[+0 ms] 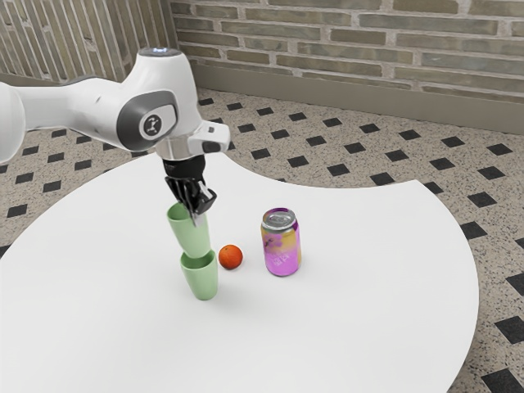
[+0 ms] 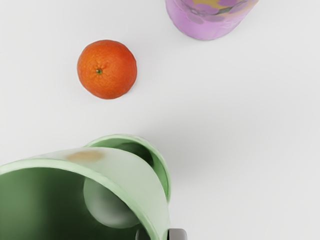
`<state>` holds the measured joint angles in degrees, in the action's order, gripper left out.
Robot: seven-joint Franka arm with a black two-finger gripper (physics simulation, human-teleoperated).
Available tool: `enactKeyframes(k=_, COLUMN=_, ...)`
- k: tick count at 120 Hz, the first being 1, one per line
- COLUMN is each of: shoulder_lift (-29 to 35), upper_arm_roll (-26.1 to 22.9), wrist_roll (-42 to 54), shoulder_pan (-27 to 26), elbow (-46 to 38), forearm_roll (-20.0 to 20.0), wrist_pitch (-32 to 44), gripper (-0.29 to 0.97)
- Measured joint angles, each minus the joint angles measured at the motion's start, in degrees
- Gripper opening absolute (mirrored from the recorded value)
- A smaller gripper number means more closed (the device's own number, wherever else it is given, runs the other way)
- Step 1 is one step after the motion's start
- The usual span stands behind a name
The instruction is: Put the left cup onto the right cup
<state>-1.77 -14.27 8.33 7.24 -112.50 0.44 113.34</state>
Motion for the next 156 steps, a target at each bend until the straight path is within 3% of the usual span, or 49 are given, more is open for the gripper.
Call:
enactKeyframes(k=76, shoulder_lift=-0.9, upper_arm_roll=-0.1, wrist_roll=-3.0, shoulder_pan=0.5, elbow=-0.1, forearm_roll=0.4, wrist_pitch=0.2, gripper=-0.11)
enactKeyframes(k=123, shoulder_lift=-5.7, upper_arm_roll=0.5, wrist_roll=-3.9, shoulder_pan=-0.3, elbow=0.7, forearm_roll=0.9, wrist_pitch=1.1, gripper=-0.1)
enactKeyframes(k=156, shoulder_lift=-5.6, upper_arm_roll=0.5, wrist_roll=-4.9, shoulder_pan=-2.2, elbow=4.1, forearm_roll=2.4, wrist_pitch=-1.7, gripper=0.41)
